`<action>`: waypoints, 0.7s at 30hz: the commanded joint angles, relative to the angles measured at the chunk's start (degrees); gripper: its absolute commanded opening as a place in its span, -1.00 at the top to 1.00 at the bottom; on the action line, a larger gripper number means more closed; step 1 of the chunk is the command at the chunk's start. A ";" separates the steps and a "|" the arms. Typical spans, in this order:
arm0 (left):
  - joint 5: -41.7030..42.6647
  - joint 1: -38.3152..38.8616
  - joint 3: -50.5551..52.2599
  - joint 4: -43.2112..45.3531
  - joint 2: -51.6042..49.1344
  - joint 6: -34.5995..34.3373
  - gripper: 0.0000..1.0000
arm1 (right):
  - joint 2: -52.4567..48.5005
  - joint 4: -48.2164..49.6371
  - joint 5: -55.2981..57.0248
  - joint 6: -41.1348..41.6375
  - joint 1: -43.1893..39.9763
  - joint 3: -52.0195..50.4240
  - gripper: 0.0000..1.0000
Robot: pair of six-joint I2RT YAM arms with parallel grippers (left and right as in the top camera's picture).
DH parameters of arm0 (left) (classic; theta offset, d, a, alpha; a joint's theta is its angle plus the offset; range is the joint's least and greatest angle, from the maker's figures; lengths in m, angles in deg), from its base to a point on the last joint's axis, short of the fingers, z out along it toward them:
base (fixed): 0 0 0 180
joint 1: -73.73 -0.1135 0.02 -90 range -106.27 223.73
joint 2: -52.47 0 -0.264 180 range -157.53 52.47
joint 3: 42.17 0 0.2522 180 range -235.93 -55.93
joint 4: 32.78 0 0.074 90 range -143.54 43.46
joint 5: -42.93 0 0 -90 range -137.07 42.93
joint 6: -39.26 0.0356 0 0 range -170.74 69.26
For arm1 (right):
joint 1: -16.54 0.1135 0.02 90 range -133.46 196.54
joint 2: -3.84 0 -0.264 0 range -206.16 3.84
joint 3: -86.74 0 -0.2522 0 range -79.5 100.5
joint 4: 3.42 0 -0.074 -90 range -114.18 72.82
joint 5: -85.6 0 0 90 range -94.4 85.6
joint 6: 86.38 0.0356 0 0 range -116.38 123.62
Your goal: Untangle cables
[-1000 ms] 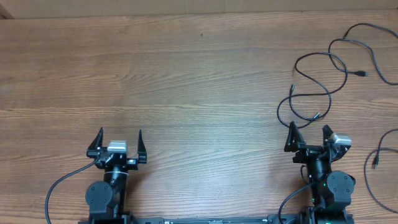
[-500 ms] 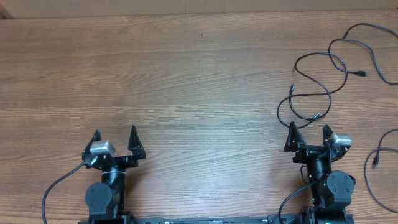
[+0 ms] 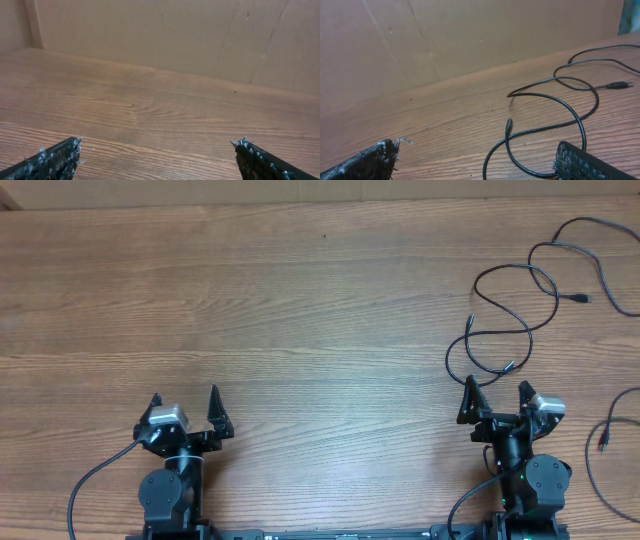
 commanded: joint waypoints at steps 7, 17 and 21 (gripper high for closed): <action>0.92 -0.33 0.17 -0.09 0.50 5.05 -1.00 | 0.61 0.37 0.76 -0.22 0.22 -0.57 -1.00; 0.94 -0.33 0.17 0.02 0.66 7.58 -1.00 | 0.61 0.37 0.76 -0.22 0.22 -0.57 -1.00; 0.94 -0.33 0.17 0.04 0.68 7.58 -1.00 | 0.61 0.37 0.76 -0.22 0.22 -0.57 -1.00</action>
